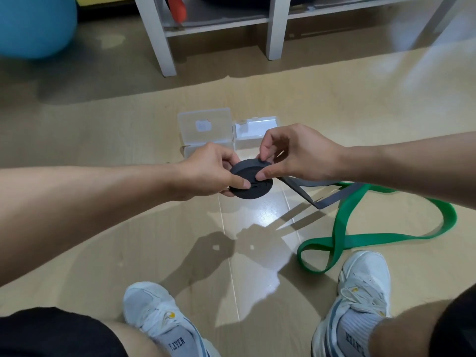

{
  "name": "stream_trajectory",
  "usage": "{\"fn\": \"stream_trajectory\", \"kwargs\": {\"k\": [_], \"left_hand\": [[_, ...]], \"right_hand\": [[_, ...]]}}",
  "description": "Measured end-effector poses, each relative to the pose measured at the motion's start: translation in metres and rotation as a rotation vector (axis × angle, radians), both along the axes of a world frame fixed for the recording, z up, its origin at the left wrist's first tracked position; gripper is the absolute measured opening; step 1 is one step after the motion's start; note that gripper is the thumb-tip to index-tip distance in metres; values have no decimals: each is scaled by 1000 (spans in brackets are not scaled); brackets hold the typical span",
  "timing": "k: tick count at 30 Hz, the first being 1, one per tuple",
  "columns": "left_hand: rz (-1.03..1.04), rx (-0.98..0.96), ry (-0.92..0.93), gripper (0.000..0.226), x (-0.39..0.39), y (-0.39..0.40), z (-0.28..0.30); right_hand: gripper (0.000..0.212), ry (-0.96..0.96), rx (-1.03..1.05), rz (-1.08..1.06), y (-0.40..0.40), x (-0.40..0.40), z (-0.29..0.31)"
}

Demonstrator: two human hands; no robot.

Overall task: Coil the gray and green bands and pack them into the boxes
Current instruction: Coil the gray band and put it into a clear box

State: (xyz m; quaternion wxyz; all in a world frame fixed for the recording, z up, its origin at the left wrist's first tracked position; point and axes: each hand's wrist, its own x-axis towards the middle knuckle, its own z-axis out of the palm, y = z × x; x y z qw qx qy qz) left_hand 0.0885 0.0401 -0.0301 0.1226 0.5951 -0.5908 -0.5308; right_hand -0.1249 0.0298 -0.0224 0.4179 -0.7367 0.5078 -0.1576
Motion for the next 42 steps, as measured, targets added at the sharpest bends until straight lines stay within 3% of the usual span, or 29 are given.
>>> {"fn": "stream_trajectory", "kwargs": {"k": [6,16,21,27,32,39,42], "left_hand": [[27,20,87,24,6,3,-3],[-221,-205,-225,21,-10,8,5],[-126,-128,-134,19,-8,6,5],[-33,-97,-76,18,-1,4,4],[-90,-107,-62,20,2,7,4],[-243,-285,-262,20,-8,11,9],[-135,-173,-137,18,-8,9,9]], "right_hand": [[30,-17,5,-6,-3,-3,-4],[35,164,-127,68,19,5,-3],[32,59,-61,47,15,1,0],[33,67,-34,16,6,-8,-3],[30,95,-77,27,13,-1,0],[25,150,-168,84,22,9,2],[24,60,-144,37,21,4,0]]}}
